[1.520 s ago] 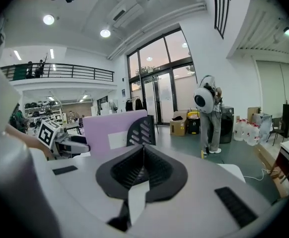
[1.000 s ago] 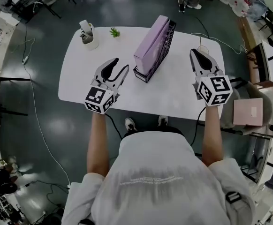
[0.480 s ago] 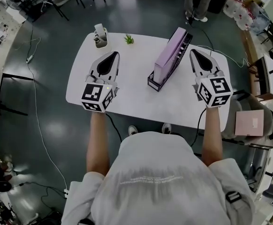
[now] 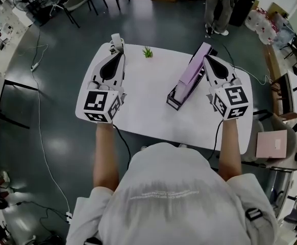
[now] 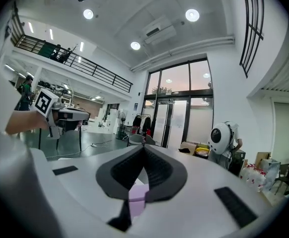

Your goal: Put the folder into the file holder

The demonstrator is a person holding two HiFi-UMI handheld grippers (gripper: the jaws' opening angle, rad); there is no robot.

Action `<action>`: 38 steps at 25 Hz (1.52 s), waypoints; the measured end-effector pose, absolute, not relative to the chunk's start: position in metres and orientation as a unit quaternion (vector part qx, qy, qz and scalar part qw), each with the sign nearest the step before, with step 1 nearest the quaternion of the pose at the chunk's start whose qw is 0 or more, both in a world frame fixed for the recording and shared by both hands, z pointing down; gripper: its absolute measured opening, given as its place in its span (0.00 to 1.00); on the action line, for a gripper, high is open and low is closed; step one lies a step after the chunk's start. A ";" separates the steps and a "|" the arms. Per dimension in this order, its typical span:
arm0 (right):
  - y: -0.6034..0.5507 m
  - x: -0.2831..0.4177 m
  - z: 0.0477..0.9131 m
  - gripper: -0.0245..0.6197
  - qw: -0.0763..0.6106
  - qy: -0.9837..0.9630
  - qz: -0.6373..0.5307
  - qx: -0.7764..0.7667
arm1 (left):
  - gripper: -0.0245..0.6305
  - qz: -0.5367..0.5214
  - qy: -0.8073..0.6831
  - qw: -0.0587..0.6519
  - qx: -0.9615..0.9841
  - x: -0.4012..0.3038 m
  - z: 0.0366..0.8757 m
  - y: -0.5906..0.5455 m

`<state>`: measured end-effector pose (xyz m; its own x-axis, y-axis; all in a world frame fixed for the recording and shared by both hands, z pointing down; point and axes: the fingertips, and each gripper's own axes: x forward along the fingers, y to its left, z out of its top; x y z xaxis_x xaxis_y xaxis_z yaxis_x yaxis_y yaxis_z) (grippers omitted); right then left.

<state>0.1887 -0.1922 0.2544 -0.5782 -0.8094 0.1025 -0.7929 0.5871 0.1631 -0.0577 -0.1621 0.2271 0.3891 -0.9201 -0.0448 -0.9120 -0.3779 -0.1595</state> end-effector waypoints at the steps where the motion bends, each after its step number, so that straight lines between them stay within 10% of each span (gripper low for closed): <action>1: -0.193 0.185 0.253 0.08 0.084 -0.888 -0.054 0.450 | 0.06 -0.025 0.553 0.082 -0.829 -0.059 0.225 -0.163; 38: -0.208 0.162 0.265 0.08 0.093 -0.892 -0.059 0.438 | 0.06 -0.051 0.561 0.085 -0.822 -0.061 0.230 -0.165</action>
